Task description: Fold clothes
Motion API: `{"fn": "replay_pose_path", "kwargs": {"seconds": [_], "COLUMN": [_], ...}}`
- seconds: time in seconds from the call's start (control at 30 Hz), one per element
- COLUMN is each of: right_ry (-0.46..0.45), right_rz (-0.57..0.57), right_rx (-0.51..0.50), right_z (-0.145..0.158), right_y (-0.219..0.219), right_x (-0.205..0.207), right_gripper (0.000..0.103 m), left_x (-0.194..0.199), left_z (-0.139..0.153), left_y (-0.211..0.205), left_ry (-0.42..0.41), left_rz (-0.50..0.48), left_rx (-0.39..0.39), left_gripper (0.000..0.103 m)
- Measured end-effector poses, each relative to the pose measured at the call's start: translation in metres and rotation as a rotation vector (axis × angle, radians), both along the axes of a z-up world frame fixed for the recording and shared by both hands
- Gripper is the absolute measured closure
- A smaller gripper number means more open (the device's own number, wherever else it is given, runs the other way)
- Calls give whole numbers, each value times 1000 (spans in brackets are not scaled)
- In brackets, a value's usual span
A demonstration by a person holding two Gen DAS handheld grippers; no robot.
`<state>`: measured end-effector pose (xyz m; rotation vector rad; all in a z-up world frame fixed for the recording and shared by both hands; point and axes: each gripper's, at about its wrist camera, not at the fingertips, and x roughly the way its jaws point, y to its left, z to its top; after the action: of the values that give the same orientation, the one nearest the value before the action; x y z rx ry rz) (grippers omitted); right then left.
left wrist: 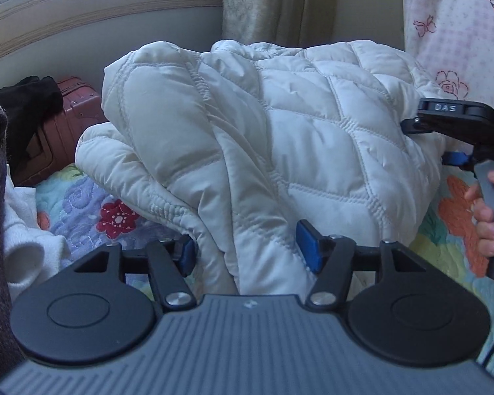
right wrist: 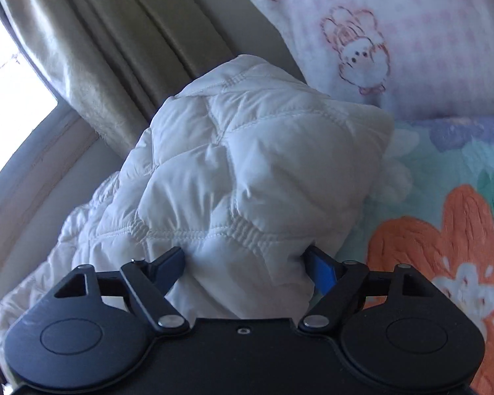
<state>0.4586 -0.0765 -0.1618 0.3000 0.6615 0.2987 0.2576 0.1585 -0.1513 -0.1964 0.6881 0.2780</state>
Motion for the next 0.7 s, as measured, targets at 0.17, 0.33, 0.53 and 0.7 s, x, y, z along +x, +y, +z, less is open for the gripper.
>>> {"fn": "replay_pose_path", "kwargs": {"seconds": [0.17,0.33,0.53,0.7], "right_ry": [-147,-154,-149,-87], "right_rz": [46,-3,4,-30], "right_rx": [-237,-232,-325,-349], "right_z": [16,39,78,99], "right_y": [38,30,22,10], "right_x": [-24,-77,-143,-197], "right_gripper": [32,27,13,13], "left_x": [-11,-23,-55,-83], "left_z": [11,28,60,73], "left_y": [9,-5,-43,-54], "left_ry": [39,70,19,92], "left_rz": [7,8,-105,-117], "left_rx": [-118,-77,91,121], "left_gripper": [37,29,10,7]}}
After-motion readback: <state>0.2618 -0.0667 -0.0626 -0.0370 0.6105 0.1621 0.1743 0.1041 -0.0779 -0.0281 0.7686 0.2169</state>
